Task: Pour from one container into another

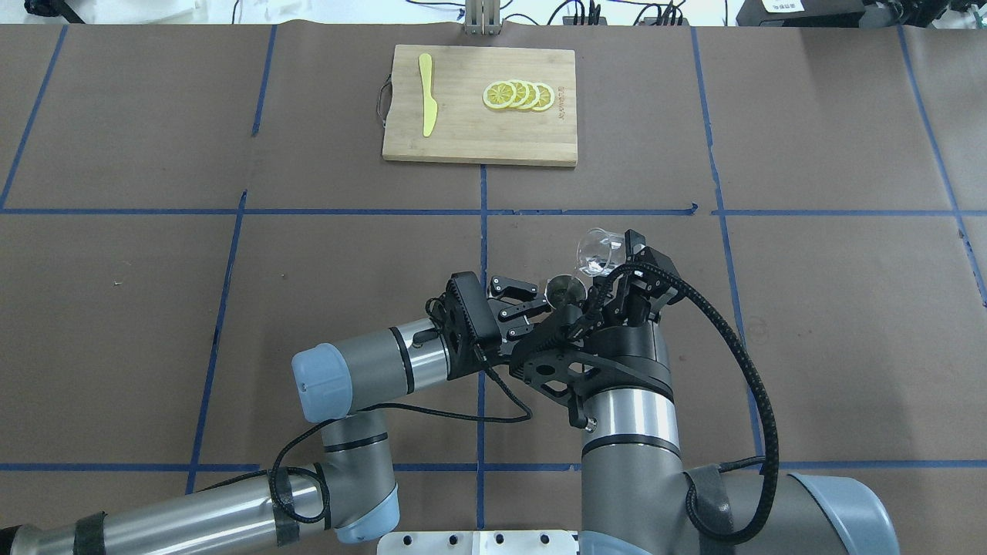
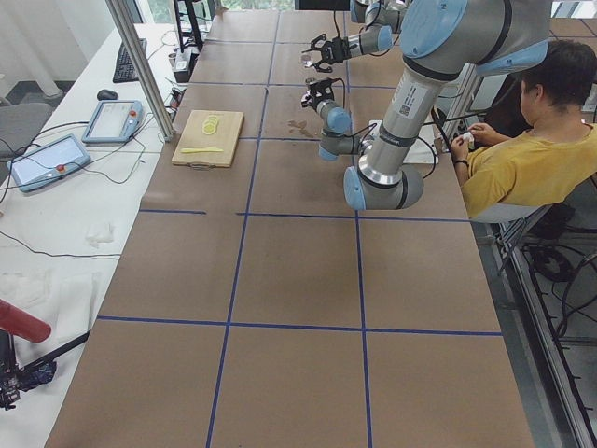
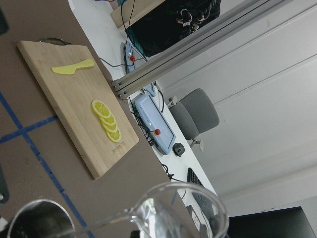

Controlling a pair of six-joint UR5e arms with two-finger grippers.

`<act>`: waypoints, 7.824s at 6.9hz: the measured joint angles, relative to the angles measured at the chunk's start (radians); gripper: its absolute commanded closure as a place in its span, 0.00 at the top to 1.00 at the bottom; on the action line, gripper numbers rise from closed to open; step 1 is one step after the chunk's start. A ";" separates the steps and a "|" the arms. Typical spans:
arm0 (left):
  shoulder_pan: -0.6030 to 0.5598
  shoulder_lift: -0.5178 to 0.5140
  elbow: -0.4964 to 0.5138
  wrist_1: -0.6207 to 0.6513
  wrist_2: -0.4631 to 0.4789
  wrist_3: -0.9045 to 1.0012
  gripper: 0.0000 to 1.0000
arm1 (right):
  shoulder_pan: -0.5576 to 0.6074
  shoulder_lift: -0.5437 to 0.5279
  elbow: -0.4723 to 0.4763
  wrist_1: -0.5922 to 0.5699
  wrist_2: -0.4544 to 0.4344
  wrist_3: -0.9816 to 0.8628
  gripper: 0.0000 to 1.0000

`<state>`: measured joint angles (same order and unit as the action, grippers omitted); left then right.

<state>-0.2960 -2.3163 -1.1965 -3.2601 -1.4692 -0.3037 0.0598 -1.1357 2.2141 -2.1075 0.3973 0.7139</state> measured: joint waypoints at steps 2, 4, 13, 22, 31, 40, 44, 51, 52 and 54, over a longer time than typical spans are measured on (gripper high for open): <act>0.000 0.000 -0.002 -0.001 0.001 0.000 0.00 | -0.001 0.000 0.002 0.001 0.002 0.020 0.00; 0.000 0.000 -0.002 0.000 0.001 0.000 0.00 | -0.003 -0.002 0.004 0.004 0.008 0.083 0.00; -0.003 0.067 -0.067 0.001 0.072 -0.001 0.00 | -0.001 -0.005 0.065 0.014 0.050 0.506 0.00; -0.014 0.431 -0.202 -0.005 0.848 -0.117 0.00 | 0.075 -0.213 0.063 0.302 0.123 0.621 0.00; -0.057 0.804 -0.141 -0.028 0.965 -0.597 0.00 | 0.085 -0.227 0.052 0.302 0.129 0.622 0.00; -0.047 0.807 -0.078 -0.014 0.893 -0.629 0.00 | 0.084 -0.227 0.048 0.302 0.130 0.622 0.00; -0.045 0.806 -0.067 -0.010 0.869 -0.639 0.00 | 0.084 -0.226 0.048 0.302 0.130 0.622 0.00; -0.045 0.807 -0.060 -0.010 0.835 -0.645 1.00 | 0.083 -0.223 0.049 0.302 0.130 0.622 0.00; -0.045 0.808 -0.061 -0.013 0.835 -0.646 1.00 | 0.083 -0.221 0.049 0.302 0.130 0.622 0.00; -0.046 0.829 -0.065 -0.020 0.836 -0.662 1.00 | 0.083 -0.218 0.050 0.302 0.129 0.622 0.00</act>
<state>-0.3420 -1.4870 -1.2618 -3.2798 -0.6336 -0.9657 0.1431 -1.3534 2.2640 -1.8055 0.5263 1.3361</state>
